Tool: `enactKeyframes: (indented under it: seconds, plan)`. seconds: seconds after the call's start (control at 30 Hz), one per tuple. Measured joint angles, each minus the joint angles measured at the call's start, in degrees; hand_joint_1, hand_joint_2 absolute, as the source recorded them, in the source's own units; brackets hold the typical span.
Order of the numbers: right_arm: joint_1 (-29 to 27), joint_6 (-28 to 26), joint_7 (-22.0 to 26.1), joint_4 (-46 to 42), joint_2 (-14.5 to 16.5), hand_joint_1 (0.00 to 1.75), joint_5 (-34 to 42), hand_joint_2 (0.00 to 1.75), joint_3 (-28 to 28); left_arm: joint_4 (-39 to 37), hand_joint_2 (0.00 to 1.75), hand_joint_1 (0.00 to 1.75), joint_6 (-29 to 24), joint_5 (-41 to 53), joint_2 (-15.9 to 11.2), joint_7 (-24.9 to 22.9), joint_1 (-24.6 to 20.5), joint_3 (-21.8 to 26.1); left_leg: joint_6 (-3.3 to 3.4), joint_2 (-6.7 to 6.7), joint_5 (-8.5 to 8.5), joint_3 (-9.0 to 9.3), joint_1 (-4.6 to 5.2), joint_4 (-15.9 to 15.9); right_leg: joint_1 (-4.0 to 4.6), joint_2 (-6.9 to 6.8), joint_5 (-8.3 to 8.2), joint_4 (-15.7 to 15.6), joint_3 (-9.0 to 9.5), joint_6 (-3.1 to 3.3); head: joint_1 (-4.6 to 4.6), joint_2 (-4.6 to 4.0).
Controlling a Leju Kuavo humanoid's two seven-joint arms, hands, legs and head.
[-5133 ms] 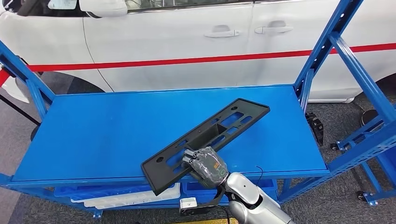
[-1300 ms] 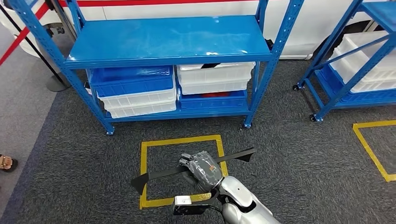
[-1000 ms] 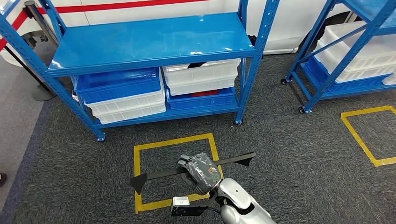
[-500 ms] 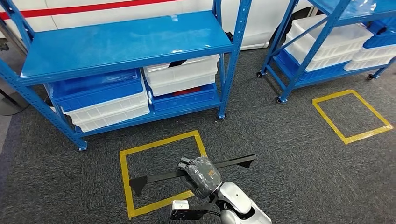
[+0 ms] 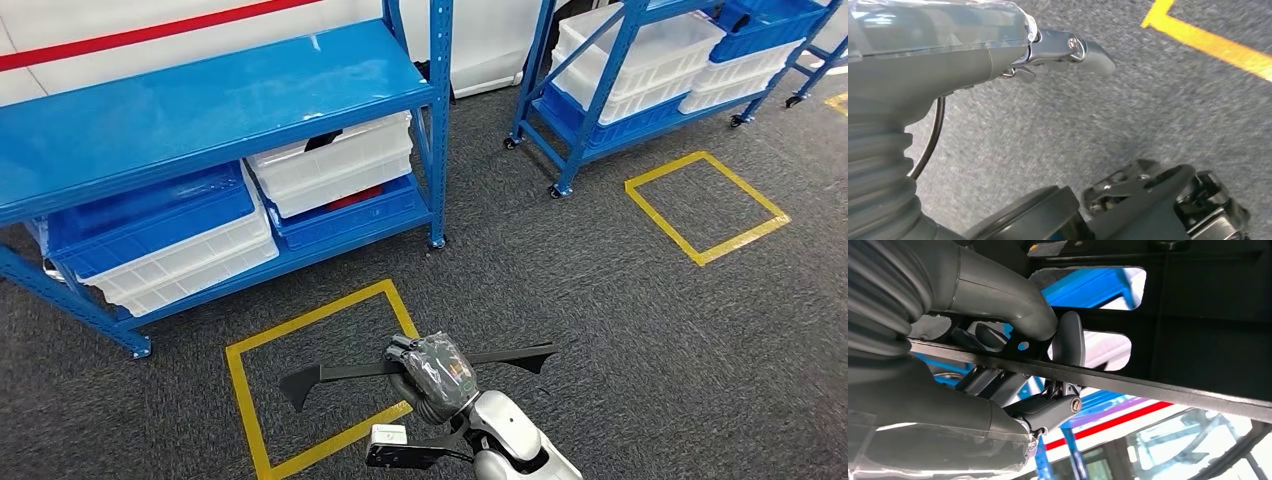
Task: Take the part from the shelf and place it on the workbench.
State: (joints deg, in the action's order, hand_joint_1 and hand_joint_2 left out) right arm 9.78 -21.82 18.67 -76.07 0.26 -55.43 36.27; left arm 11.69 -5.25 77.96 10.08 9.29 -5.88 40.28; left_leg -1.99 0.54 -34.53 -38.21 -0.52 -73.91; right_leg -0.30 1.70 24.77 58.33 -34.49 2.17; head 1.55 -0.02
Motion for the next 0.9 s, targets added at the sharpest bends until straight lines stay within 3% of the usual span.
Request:
enactKeyframes:
  seconds: [0.03, 0.07, 0.13, 0.2, 0.27, 0.33, 0.4, 0.47, 0.5, 0.53, 0.57, 0.63, 0.7, 0.77, 0.83, 0.9]
  plan:
    - [-0.1, 0.0, 0.0, 0.0, 0.0, 1.75, 0.0, 1.75, -0.1, 0.0, 1.75, 0.0, 0.1, 0.1, 0.0, 0.0, 0.0, 0.0, 0.0, -0.04, 1.39, 0.46, -0.07, 1.2, -0.02, 0.66, 0.02, 0.1, 0.0, -0.03, 0.0, 0.0]
    - [-0.1, 0.0, 0.0, 0.0, 0.0, 1.75, 0.0, 1.75, -0.1, 0.0, 1.75, 0.0, 0.2, 0.3, 0.0, -0.1, 0.0, 0.0, 0.05, -0.33, 3.54, 1.83, -0.18, 4.3, -0.04, 1.33, 0.06, 0.3, 0.01, -0.1, 0.0, 0.0]
    - [-0.2, 0.0, 0.0, 0.0, 0.0, 1.75, 0.0, 1.75, -0.3, 0.0, 1.75, 0.0, 0.3, 0.4, 0.0, -0.3, 0.1, 0.0, 0.29, -2.44, 6.78, 5.04, -0.49, 11.7, -0.03, 2.62, 0.16, 0.6, -0.19, -0.44, 0.0, 0.0]
    - [-0.4, -0.1, -0.1, -0.2, 0.0, 1.75, 0.0, 1.75, -0.6, 0.0, 1.75, 0.0, 0.4, 0.5, -0.1, -0.6, 0.1, 0.0, 0.67, -4.13, 7.32, 6.43, -0.56, 15.1, -0.07, 3.66, -0.03, 0.9, -0.77, -1.14, 0.01, 0.0]
    - [-0.9, -0.2, -0.2, -0.5, 0.0, 1.75, 0.0, 1.75, -1.1, 0.0, 1.75, 0.0, 0.3, 0.7, 0.0, -0.8, 0.1, 0.0, 1.24, -3.65, 7.33, 6.48, -0.49, 15.6, -0.19, 4.41, -0.33, 0.9, -1.22, -1.93, 0.01, 0.0]
    - [-1.5, -0.3, -0.3, -0.9, 0.0, 1.75, -0.1, 1.75, -1.9, 0.0, 1.75, 0.0, 0.2, 1.2, 0.1, -1.0, 0.0, 0.0, 2.01, -2.61, 7.74, 6.65, -0.61, 16.1, -0.09, 2.72, 0.55, 2.0, -1.84, -2.5, -0.01, 0.0]
    - [-1.9, -0.4, -0.5, -1.4, 0.0, 1.75, -0.3, 1.75, -2.6, 0.0, 1.75, 0.0, 0.0, 1.5, 0.1, -1.2, 0.2, 0.0, 2.54, -1.25, 7.94, 6.77, -0.6, 16.4, -0.02, -0.07, 3.75, 7.6, -4.41, -2.82, -0.01, 0.0]
    - [-2.4, -0.4, -0.6, -2.0, 0.0, 1.75, -0.8, 1.75, -3.3, 0.0, 1.75, 0.0, -0.5, 1.8, 0.1, -1.5, 0.4, 0.0, 2.71, 0.12, 7.86, 6.74, -0.48, 16.4, -0.18, -1.03, 6.76, 14.7, -7.76, -3.0, 0.0, 0.0]
    - [-2.8, -0.4, -0.7, -2.2, 0.0, 1.75, -1.1, 1.75, -3.5, 0.0, 1.75, 0.0, -0.9, 2.0, 0.1, -1.6, 0.4, -0.1, 2.72, 0.75, 7.79, 6.76, -0.46, 16.4, -0.27, -1.19, 6.92, 16.3, -8.47, -3.05, -0.01, 0.0]
    - [-3.1, -0.4, -0.7, -2.4, 0.0, 1.75, -1.5, 1.75, -3.8, 0.0, 1.75, 0.0, -1.4, 2.1, 0.1, -1.8, 0.5, -0.1, 2.68, 1.35, 7.69, 6.81, -0.46, 16.4, -0.35, -1.37, 6.03, 15.6, -8.05, -3.04, -0.01, 0.0]
    - [-3.4, -0.4, -0.8, -2.6, 0.1, 1.75, -1.8, 1.75, -4.0, 0.0, 1.75, 0.0, -1.8, 2.3, 0.1, -1.9, 0.5, -0.2, 2.56, 1.91, 7.56, 6.91, -0.46, 16.3, -0.41, -1.77, 4.34, 12.9, -6.52, -2.95, -0.01, 0.0]
    - [-3.7, -0.4, -0.9, -3.0, 0.2, 1.75, -2.3, 1.75, -4.4, 0.0, 1.75, 0.0, -2.5, 2.4, 0.1, -1.9, 0.6, -0.3, 2.11, 2.9, 7.19, 7.1, -0.28, 16.1, -0.11, -3.84, 1.41, 5.1, -2.4, -2.57, -0.01, 0.0]
    - [-3.8, -0.4, -1.1, -3.5, 0.5, 1.75, -2.8, 1.75, -4.7, 0.0, 1.75, 0.0, -2.9, 2.3, 0.2, -1.9, 0.7, -0.3, 1.54, 3.77, 6.87, 7.22, 0.03, 16.0, 0.36, -5.11, 0.78, 1.2, -0.56, -2.02, 0.0, 0.0]
    - [-4.2, -0.4, -1.3, -3.8, 0.7, 1.75, -3.3, 1.75, -5.0, 0.0, 1.75, 0.0, -3.1, 2.2, 0.2, -1.7, 0.8, -0.3, 0.93, 4.72, 6.7, 7.47, 0.13, 16.2, 0.52, -4.23, 0.85, 0.9, -0.62, -1.4, 0.0, 0.0]
    - [-4.8, -0.5, -1.4, -4.3, 0.9, 1.75, -3.9, 1.75, -5.3, 0.0, 1.75, 0.0, -3.3, 2.1, 0.3, -1.5, 0.8, -0.3, 0.33, 3.88, 5.62, 7.34, -0.06, 15.2, 0.31, -3.21, 0.67, 0.5, -0.47, -0.73, 0.0, 0.0]
    - [-5.1, -0.5, -1.5, -4.7, 1.3, 1.75, -4.4, 1.75, -5.6, 0.0, 1.75, 0.0, -3.8, 2.1, 0.3, -1.2, 0.9, -0.3, -0.03, 1.58, 2.44, 5.13, -0.24, 10.0, 0.06, -2.22, 0.51, 0.2, -0.31, -0.16, 0.01, 0.0]
